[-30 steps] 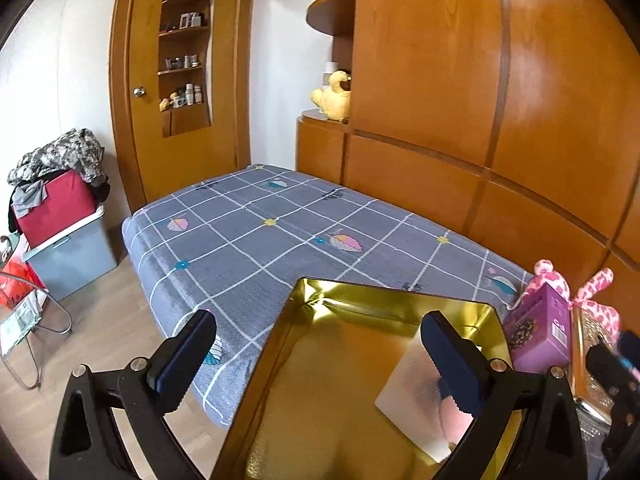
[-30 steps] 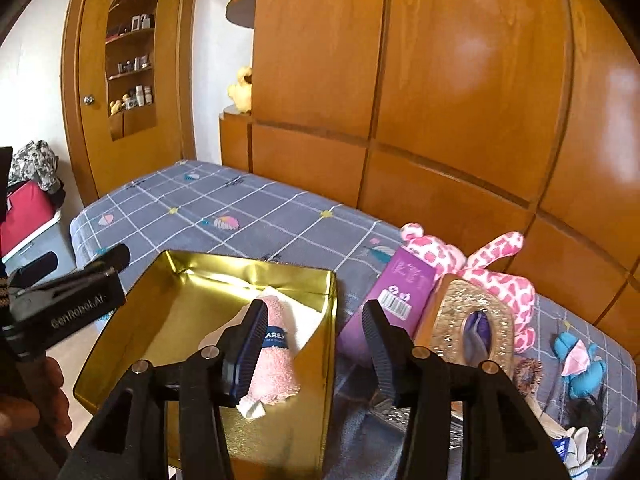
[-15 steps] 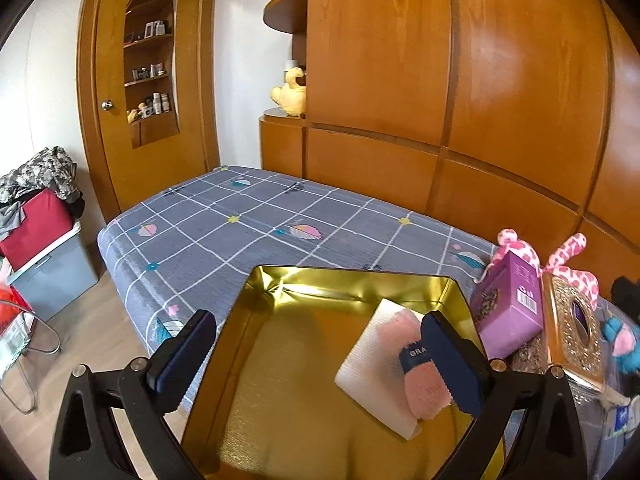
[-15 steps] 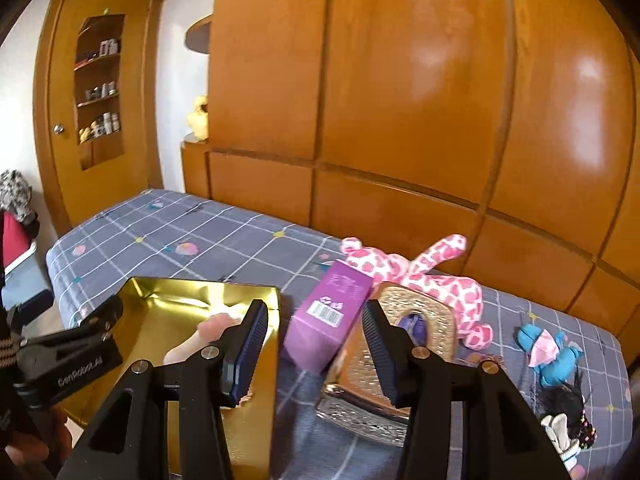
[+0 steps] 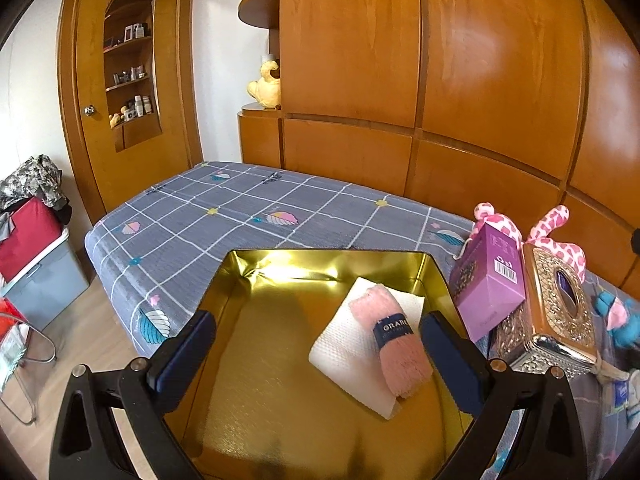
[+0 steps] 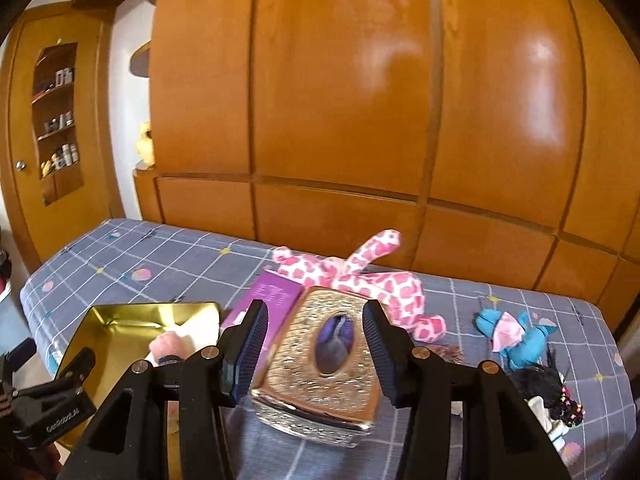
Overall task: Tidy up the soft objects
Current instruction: 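Move both tools from the tray back over the remaining items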
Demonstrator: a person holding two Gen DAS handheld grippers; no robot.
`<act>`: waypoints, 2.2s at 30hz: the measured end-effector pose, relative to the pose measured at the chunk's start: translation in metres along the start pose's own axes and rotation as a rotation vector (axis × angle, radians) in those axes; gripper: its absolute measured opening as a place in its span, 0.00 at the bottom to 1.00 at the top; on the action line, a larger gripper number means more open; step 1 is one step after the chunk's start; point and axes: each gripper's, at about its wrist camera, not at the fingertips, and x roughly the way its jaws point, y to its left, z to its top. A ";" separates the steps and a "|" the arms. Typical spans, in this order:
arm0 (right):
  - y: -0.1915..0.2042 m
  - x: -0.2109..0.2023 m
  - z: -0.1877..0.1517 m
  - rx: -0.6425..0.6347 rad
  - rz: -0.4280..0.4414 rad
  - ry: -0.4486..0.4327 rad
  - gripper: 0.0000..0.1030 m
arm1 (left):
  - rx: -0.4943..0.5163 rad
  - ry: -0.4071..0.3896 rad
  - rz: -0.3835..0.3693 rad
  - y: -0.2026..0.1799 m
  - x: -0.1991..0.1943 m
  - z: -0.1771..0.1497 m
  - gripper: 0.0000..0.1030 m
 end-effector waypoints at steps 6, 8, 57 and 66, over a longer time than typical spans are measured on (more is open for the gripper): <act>-0.016 -0.003 0.001 0.020 -0.026 -0.012 0.48 | 0.003 -0.013 -0.025 -0.007 -0.006 -0.001 1.00; -0.021 -0.005 0.000 0.021 -0.037 -0.018 0.48 | 0.005 -0.018 -0.036 -0.011 -0.009 -0.001 1.00; -0.179 -0.027 -0.025 0.169 -0.291 -0.006 0.49 | 0.361 -0.076 -0.376 -0.204 -0.062 -0.007 1.00; -0.208 -0.027 -0.032 0.150 -0.354 0.020 0.56 | 0.440 -0.052 -0.464 -0.251 -0.063 -0.017 1.00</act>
